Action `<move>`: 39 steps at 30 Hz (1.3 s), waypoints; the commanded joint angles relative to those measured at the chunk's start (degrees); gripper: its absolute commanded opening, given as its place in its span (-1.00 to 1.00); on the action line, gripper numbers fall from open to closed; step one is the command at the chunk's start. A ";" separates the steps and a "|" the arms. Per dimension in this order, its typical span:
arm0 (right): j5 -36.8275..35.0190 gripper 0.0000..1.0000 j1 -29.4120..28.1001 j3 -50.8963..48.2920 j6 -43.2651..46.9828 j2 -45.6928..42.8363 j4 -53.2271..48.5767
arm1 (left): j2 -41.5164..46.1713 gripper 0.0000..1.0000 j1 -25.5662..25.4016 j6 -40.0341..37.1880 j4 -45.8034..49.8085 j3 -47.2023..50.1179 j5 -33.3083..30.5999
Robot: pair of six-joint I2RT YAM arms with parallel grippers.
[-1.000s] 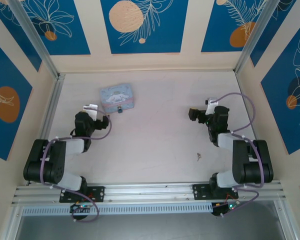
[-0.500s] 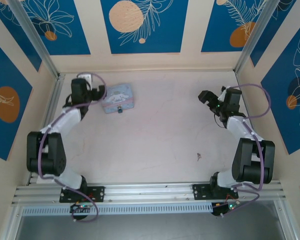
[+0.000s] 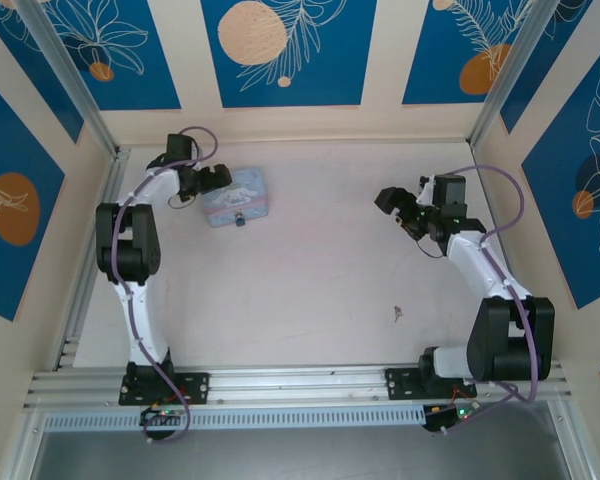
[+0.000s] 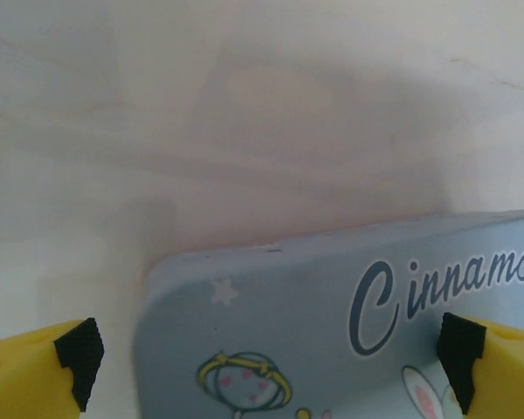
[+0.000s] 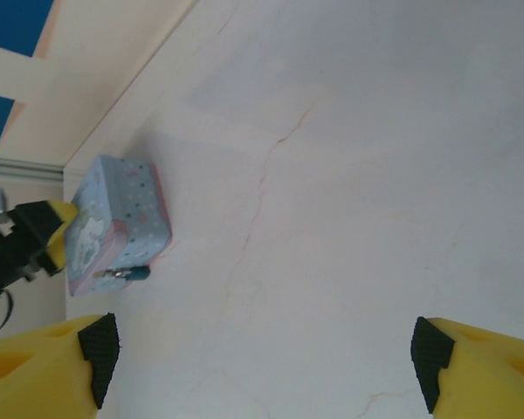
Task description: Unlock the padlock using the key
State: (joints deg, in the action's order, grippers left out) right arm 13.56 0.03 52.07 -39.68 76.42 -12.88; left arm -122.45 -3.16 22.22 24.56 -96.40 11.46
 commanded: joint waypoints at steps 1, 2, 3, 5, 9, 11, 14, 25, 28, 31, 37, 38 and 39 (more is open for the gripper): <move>1.10 0.78 -2.18 -1.01 -1.18 -0.90 -1.75 | 0.82 1.00 -1.30 2.99 1.83 -0.80 7.65; 0.79 0.78 -2.93 -0.85 -1.19 -0.51 -1.80 | 1.31 1.00 -2.23 2.58 1.50 -0.19 9.22; 0.56 0.78 -3.47 -0.70 -1.19 -0.06 -1.79 | 1.78 1.00 -3.07 2.02 1.30 0.42 10.43; 0.06 0.77 -4.61 -0.66 -1.45 1.01 -1.30 | 3.01 1.00 -5.63 0.64 1.39 2.14 12.18; -0.27 0.77 -5.62 -0.49 -1.97 2.43 -0.72 | 6.28 1.00 -11.47 0.18 -0.37 7.31 14.00; -0.29 0.77 -5.88 -0.39 -1.98 3.02 -0.56 | 9.20 1.00 -15.30 1.14 -3.06 11.99 13.01; -0.63 0.77 -6.18 -0.23 -1.34 3.69 -0.57 | 14.22 1.00 -20.02 5.24 -9.47 19.20 12.30; 0.23 0.73 -5.83 19.32 2.68 23.40 -3.39 | 26.28 1.00 -23.47 15.98 -11.95 30.33 -5.62; 2.03 0.66 -6.35 26.61 2.67 30.56 -4.61 | 24.33 1.00 -23.38 17.55 -11.79 27.84 -4.19; 4.06 0.60 -6.75 31.91 1.51 36.61 -4.40 | 21.63 1.00 -23.37 19.06 -11.17 24.77 -3.09; 10.44 0.36 -8.36 38.22 -2.04 44.92 -0.63 | 17.91 1.00 -23.38 21.23 -11.01 20.97 -2.58; 11.11 0.35 -8.78 38.41 -2.68 45.42 0.08 | 17.42 1.00 -23.33 21.44 -10.85 20.59 -2.62; 11.66 0.33 -9.18 38.41 -3.37 46.02 1.05 | 16.96 1.00 -23.30 21.65 -10.66 20.27 -2.61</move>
State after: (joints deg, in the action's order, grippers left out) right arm 20.16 -7.84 88.58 -40.60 121.30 -13.69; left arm -103.85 -26.74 42.09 12.86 -73.82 8.88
